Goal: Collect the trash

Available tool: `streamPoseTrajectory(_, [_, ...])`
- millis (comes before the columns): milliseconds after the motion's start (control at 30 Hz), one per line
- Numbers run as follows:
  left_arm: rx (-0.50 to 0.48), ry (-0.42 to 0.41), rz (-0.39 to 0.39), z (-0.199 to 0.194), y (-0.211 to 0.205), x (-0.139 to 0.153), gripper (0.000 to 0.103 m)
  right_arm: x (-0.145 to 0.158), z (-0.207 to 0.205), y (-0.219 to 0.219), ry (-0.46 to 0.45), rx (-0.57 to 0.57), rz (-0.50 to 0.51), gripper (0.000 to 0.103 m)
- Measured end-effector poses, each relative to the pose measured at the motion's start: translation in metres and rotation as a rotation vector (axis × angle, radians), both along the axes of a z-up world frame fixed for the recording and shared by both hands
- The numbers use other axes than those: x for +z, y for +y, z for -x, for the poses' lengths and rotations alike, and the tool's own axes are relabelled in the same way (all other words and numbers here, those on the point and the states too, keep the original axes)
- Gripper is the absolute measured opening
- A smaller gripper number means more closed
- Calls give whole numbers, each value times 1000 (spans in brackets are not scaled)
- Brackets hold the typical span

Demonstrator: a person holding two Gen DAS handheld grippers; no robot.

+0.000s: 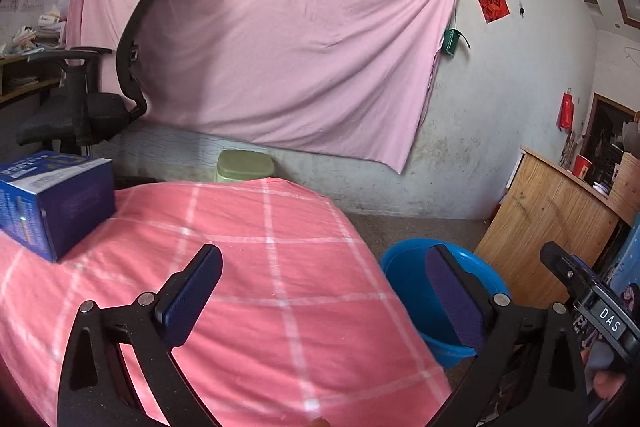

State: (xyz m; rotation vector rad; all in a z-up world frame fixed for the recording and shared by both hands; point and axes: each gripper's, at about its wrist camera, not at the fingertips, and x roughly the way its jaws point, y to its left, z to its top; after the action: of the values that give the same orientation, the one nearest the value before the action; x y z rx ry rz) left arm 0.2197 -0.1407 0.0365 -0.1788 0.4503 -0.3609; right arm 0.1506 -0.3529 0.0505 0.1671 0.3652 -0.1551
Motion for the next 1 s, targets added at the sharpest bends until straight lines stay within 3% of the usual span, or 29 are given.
streamPoseTrajectory(533, [82,-44,-40,76,51,10,100,8,70,43,-84,89,68,103])
streamPoseTrajectory(1000, [119,-75,-63,149,86,8,100,5,147,61,-172,102,19,103])
